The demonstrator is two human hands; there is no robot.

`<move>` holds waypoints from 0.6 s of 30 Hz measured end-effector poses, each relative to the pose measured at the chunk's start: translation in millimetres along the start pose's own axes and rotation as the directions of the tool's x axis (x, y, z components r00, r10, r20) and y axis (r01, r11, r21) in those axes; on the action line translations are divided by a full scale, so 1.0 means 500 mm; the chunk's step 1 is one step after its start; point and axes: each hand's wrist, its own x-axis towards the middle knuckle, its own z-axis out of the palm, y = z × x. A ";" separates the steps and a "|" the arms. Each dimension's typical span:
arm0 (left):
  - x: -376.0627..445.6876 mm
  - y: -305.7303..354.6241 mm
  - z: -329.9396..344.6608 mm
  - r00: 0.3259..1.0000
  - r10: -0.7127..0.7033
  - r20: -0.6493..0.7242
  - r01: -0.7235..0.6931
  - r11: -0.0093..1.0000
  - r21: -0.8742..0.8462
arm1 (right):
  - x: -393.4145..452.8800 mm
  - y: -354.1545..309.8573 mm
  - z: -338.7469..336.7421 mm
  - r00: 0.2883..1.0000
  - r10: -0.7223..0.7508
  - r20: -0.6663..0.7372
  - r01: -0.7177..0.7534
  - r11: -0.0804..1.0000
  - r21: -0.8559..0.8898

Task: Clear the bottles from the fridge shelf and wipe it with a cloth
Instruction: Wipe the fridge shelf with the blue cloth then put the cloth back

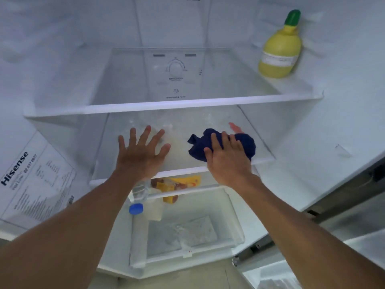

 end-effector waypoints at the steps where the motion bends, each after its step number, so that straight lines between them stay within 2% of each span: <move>1: 0.000 0.001 0.000 1.000 0.009 0.008 -0.009 1.000 0.002 | 0.015 0.032 -0.001 0.997 0.075 0.022 -0.075 0.997 -0.025; 3: -0.001 0.004 0.004 1.000 0.021 -0.009 -0.021 1.000 0.017 | 0.083 0.066 -0.010 0.980 0.191 0.051 -0.191 0.982 -0.009; 4: 0.000 0.004 0.007 1.000 0.022 -0.020 -0.021 1.000 0.019 | 0.126 0.064 -0.011 0.980 0.195 0.047 -0.196 0.980 0.021; 7: 0.005 -0.001 0.014 0.999 0.022 -0.028 -0.022 1.000 0.011 | 0.172 0.005 -0.005 0.998 0.034 0.061 -0.038 0.998 0.059; 9: 0.006 -0.001 0.012 0.999 0.024 -0.026 -0.024 1.000 0.010 | 0.100 -0.003 0.000 0.989 -0.071 0.126 0.065 0.997 0.051; 11: 0.004 0.000 0.009 0.999 0.026 -0.022 -0.026 1.000 -0.005 | 0.014 0.024 0.010 0.990 -0.099 0.098 0.098 0.995 0.012; 13: 0.003 -0.001 0.012 0.999 0.034 -0.031 -0.035 0.999 -0.016 | 0.032 0.064 0.002 0.996 -0.001 0.090 0.005 0.999 -0.043; 16: 0.008 -0.005 0.014 0.998 0.046 -0.050 -0.047 0.999 -0.022 | 0.173 0.058 -0.012 0.985 0.166 0.041 -0.167 0.986 0.017; 18: 0.011 -0.007 0.018 0.997 0.045 -0.056 -0.046 0.999 -0.019 | 0.228 0.014 -0.008 0.992 0.116 0.052 -0.118 0.992 0.041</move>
